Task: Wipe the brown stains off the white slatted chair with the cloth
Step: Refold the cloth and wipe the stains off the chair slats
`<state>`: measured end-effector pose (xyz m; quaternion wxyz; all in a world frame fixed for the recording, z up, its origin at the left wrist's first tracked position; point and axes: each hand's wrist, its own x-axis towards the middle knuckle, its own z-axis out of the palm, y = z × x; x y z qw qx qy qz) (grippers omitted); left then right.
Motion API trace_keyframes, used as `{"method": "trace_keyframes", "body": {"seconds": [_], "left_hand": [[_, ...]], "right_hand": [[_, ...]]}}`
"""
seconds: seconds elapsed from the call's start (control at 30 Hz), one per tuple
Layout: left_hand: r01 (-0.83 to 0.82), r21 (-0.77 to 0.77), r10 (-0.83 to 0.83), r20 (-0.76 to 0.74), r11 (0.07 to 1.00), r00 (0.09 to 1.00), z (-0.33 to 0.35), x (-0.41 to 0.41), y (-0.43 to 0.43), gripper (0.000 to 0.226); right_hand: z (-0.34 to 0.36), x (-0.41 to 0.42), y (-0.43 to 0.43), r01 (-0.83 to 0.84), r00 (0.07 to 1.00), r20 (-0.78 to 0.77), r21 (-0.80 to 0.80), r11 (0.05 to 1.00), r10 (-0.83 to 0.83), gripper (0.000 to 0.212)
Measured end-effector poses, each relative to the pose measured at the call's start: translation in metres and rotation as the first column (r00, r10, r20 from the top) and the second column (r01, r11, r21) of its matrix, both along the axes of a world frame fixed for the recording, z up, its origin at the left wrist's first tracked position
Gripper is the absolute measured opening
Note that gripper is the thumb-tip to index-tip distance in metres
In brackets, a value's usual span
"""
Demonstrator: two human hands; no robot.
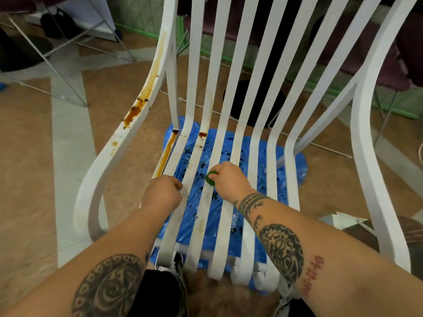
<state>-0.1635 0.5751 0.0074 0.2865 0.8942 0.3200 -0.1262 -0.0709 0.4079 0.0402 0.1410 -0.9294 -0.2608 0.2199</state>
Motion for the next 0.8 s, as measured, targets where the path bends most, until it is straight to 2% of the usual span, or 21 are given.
{"method": "trace_keyframes", "body": {"seconds": [0.07, 0.13, 0.23, 0.27, 0.37, 0.5, 0.6, 0.63, 0.7, 0.8], "left_hand": [[-0.015, -0.005, 0.015, 0.004, 1.0, 1.0, 0.001, 0.004, 0.0, 0.027], [-0.02, 0.0, 0.02, 0.001, 1.0, 1.0, 0.001, 0.005, 0.001, 0.023], [-0.043, -0.047, 0.043, -0.009, 0.998, 0.999, -0.002, 0.005, 0.005, 0.021], [-0.042, -0.063, 0.041, -0.009, 0.997, 0.999, -0.002, 0.006, 0.006, 0.021], [-0.029, -0.088, 0.029, -0.007, 0.996, 1.0, -0.002, 0.008, 0.008, 0.021], [-0.006, -0.068, 0.007, 0.01, 0.998, 1.0, -0.002, 0.005, 0.003, 0.02], [0.002, -0.049, -0.001, 0.023, 0.999, 1.0, -0.002, 0.001, 0.002, 0.021], [0.009, -0.036, -0.008, 0.025, 0.999, 1.0, -0.002, 0.0, 0.002, 0.021], [0.03, -0.019, -0.03, 0.024, 0.999, 0.999, -0.003, 0.0, 0.004, 0.022], [0.068, 0.003, -0.068, 0.005, 0.998, 0.998, -0.003, 0.003, 0.005, 0.025]], "right_hand": [[0.007, -0.01, 0.002, -0.058, 0.998, 0.005, -0.049, 0.997, 0.059, 0.031], [0.01, -0.012, 0.003, -0.061, 0.997, -0.059, -0.079, 0.995, 0.056, 0.031], [0.014, 0.004, 0.008, 0.116, 0.96, -0.257, 0.006, 0.993, -0.11, 0.039], [0.014, 0.009, 0.009, 0.168, 0.95, -0.275, 0.048, 0.985, -0.149, 0.041], [0.008, 0.002, 0.016, 0.229, 0.952, -0.239, 0.145, 0.963, -0.191, 0.033], [-0.006, -0.028, 0.011, -0.003, 1.0, -0.026, 0.092, 0.996, 0.005, 0.026], [0.004, -0.023, 0.004, -0.13, 0.981, -0.153, -0.038, 0.991, 0.122, 0.028], [0.01, -0.017, 0.002, -0.139, 0.975, -0.189, -0.093, 0.986, 0.119, 0.028], [0.021, 0.001, 0.002, -0.103, 0.986, -0.146, -0.151, 0.983, 0.081, 0.028], [0.019, 0.01, 0.001, -0.012, 0.998, -0.068, -0.11, 0.994, 0.004, 0.027]]}}
